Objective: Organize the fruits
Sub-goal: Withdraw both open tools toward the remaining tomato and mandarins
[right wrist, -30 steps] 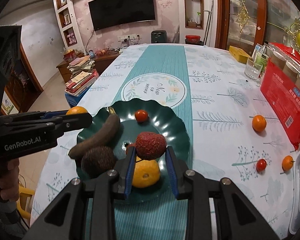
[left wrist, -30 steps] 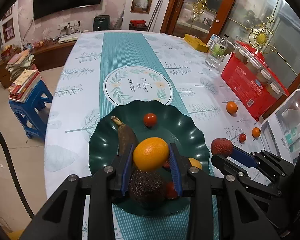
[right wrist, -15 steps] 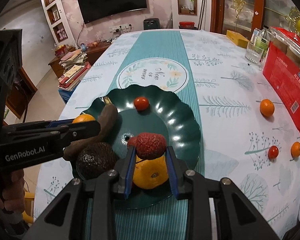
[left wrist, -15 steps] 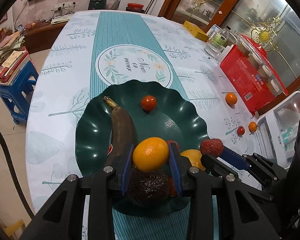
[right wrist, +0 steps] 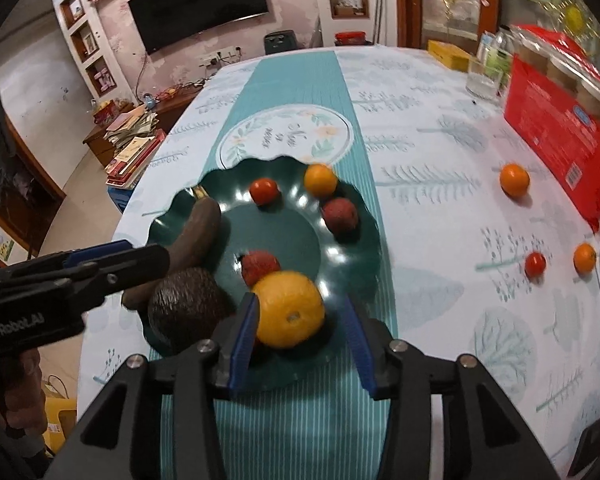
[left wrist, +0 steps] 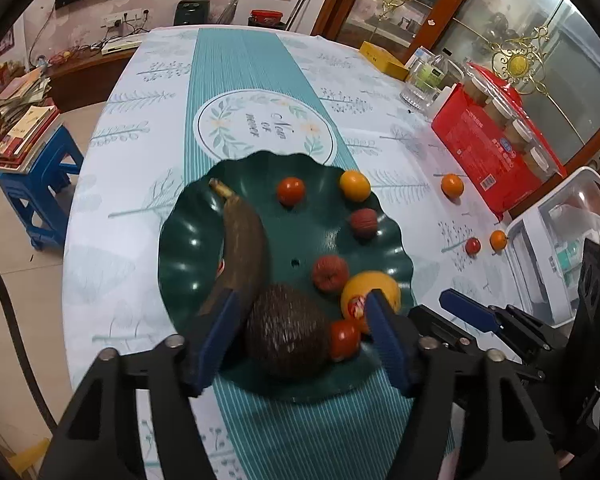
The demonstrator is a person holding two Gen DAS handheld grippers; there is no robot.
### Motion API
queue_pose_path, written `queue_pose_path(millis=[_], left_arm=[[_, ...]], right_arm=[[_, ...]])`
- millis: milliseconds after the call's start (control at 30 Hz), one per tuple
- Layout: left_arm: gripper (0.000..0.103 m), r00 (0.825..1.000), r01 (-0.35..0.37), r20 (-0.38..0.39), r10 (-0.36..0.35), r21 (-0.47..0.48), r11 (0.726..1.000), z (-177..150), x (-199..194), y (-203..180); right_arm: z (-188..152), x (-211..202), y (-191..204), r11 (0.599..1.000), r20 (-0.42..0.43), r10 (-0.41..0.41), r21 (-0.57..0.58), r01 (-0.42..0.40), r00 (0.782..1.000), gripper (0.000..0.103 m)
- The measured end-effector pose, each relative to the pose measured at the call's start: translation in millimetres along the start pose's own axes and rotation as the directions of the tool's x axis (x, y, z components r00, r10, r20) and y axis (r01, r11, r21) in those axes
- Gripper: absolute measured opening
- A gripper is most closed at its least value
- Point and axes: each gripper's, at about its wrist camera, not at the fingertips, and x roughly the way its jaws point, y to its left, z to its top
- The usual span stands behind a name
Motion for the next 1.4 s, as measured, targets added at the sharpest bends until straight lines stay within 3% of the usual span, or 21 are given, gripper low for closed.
queue_pose_path(millis=[333, 667, 867, 1400], left_arm=[[0.072, 0.999, -0.001, -0.038, 0.002, 0.026, 1.000, -38.5, -15.3, -23.8], [0.073, 0.996, -0.036, -0.079, 0.040, 0.056, 0.998, -66.7, -12.1, -73.0], [0.073, 0.993, -0.053, -0.099, 0.060, 0.069, 0.996, -71.5, -4.7, -110.7], [0.076, 0.977, -0.135, -0.162, 0.136, 0.016, 0.991, -69.6, 40.2, -187.8]], right_arm=[[-48.3, -36.4, -33.8, 0.995, -0.006, -0.047, 0.088, 0.048, 0.999, 0.044], [-82.5, -73.0, -95.9, 0.977, 0.017, -0.104, 0.190, 0.099, 0.994, 0.048], [-87.6, -91.0, -134.9, 0.965, 0.046, -0.159, 0.219, 0.146, 0.986, 0.057], [-75.2, -96.2, -229.2, 0.935, 0.106, -0.214, 0.311, 0.172, 0.971, 0.064]])
